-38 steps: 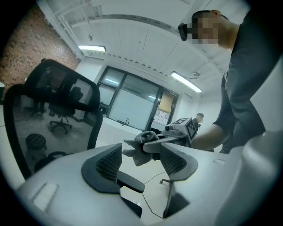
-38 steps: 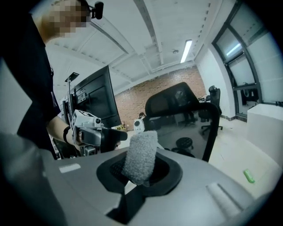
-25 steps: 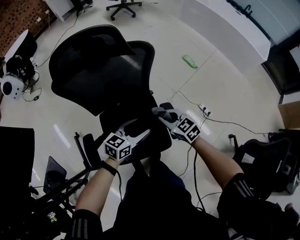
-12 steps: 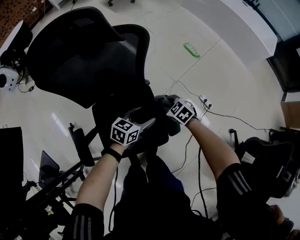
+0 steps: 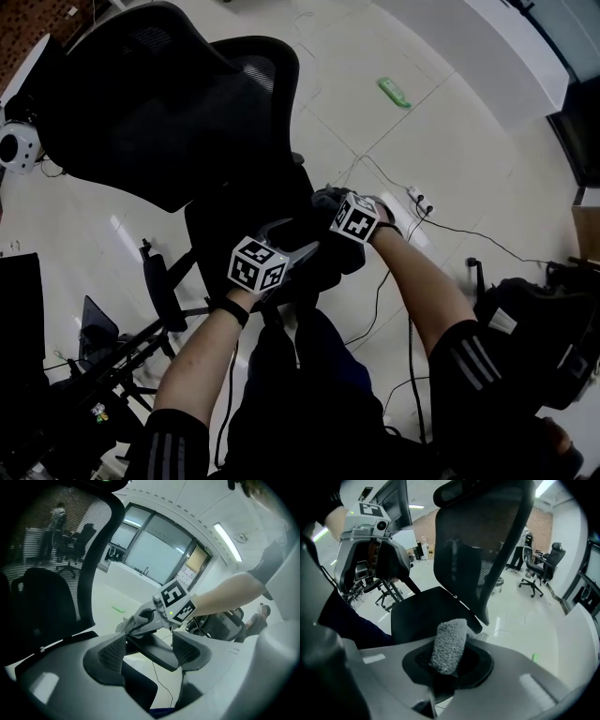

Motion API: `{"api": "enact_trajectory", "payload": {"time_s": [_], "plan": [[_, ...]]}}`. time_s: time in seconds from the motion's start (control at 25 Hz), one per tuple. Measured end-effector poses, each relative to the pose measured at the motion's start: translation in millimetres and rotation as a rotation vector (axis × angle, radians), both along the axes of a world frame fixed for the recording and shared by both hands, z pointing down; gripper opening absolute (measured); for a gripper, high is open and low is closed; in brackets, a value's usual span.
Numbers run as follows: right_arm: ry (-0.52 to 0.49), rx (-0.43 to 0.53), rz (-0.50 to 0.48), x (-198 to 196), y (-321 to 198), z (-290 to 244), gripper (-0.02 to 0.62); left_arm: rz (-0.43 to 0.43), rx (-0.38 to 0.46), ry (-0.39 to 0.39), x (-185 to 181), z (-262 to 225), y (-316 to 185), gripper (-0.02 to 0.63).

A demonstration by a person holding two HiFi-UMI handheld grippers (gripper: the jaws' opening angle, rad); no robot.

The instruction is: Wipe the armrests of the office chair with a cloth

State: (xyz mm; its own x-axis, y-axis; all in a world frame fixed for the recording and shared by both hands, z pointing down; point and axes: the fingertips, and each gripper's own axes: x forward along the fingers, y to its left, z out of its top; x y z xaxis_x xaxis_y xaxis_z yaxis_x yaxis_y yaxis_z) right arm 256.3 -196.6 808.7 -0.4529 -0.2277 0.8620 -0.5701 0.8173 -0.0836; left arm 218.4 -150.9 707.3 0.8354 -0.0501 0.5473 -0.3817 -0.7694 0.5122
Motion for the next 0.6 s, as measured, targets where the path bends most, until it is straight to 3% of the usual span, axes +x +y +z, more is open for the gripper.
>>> {"api": "enact_trajectory", "payload": {"time_s": [0.6], "plan": [[-0.057,-0.060,0.037,18.8,34.0,-3.8,0.038,0.010,-0.050,0.006,14.3,7.0,19.5,0.333]]}}
